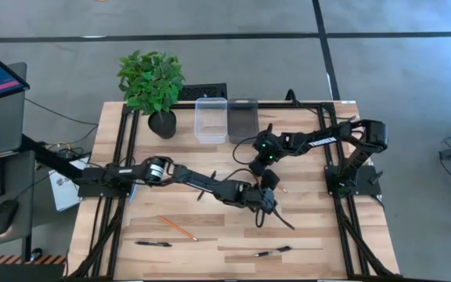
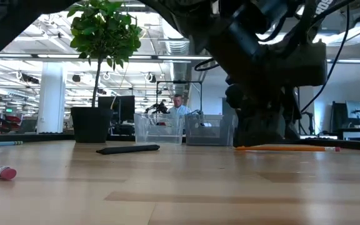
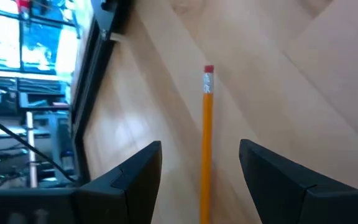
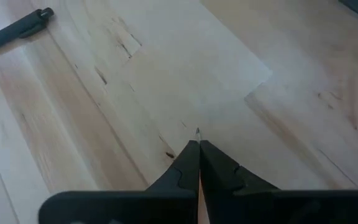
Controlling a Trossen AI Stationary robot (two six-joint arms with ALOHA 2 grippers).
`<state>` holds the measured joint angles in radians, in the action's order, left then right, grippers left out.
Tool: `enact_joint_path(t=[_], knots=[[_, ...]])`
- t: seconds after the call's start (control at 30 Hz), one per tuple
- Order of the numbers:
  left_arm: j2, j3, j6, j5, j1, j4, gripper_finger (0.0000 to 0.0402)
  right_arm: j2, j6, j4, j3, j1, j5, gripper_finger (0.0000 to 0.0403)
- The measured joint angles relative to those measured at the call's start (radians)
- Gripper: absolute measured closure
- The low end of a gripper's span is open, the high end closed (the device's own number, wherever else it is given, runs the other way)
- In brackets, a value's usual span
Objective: Sort pens & pencils
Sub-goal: Put the top orange pencil into the transparent bin
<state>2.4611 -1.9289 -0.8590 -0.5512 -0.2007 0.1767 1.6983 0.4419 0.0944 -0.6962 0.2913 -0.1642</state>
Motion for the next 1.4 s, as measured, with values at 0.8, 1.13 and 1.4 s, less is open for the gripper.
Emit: enact_joint_path(t=[0.8, 1.13, 1.4], knots=[[-0.005, -0.059, 0.252, 0.286, -0.022, 0.058, 0.0194, 0.001, -0.024, -0.027, 0.001, -0.010, 0.014, 0.0378], [-0.006, -0.058, 0.315, 0.329, -0.031, 0.289, 0.0194, 0.001, -0.025, -0.026, 0.001, -0.010, 0.013, 0.0377], [-0.009, -0.060, 0.352, 0.200, -0.014, 0.389, 0.0194, 0.001, -0.035, -0.021, 0.001, -0.010, 0.011, 0.0376]])
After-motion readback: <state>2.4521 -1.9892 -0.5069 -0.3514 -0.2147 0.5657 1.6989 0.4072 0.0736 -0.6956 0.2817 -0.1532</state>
